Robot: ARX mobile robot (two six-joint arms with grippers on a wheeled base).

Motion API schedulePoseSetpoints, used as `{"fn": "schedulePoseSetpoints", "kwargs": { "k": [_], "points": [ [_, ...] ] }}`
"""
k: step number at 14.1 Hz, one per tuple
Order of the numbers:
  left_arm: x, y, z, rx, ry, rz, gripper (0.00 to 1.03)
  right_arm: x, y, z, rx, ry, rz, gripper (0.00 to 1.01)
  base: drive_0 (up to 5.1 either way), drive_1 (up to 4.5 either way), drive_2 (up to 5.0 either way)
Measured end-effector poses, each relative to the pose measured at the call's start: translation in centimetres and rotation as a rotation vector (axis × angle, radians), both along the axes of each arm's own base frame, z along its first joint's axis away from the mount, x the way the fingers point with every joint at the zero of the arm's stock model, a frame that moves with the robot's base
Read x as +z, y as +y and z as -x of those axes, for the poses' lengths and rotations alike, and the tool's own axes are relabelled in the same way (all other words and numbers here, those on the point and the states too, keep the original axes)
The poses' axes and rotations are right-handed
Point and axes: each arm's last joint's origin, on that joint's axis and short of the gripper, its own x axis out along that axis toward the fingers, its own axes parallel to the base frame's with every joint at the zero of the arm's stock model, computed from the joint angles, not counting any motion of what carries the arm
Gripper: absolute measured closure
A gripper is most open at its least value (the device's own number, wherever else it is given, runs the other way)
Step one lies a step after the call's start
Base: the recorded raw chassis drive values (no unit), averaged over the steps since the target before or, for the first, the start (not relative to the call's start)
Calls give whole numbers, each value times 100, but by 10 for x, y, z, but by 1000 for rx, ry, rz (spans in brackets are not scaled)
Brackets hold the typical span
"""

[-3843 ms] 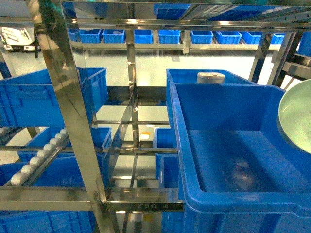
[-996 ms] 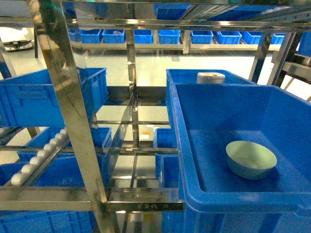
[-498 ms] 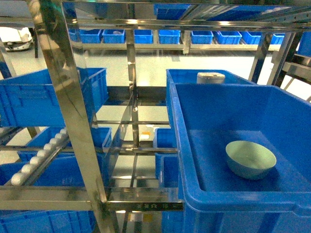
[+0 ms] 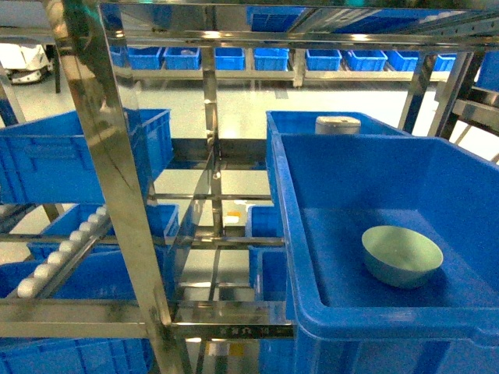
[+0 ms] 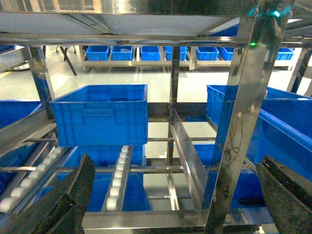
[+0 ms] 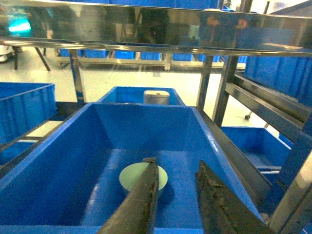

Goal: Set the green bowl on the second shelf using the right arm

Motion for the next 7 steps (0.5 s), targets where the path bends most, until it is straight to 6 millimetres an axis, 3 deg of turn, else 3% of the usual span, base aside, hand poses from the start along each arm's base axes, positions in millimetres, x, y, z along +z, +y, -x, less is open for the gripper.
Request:
{"fn": "schedulePoseSetpoints", "kwargs": {
  "k": [2, 3, 7],
  "points": [
    [0, 0, 0, 0, -1, 0, 5, -1, 1, 1, 7, -7, 0, 88, 0, 0, 0],
    [0, 0, 0, 0, 0, 0, 5, -5, 1, 2, 7, -8, 2, 100, 0, 0, 0],
    [0, 0, 0, 0, 0, 0, 5, -20, 1, 13, 6, 35, -3, 99, 0, 0, 0]
  ]
}}
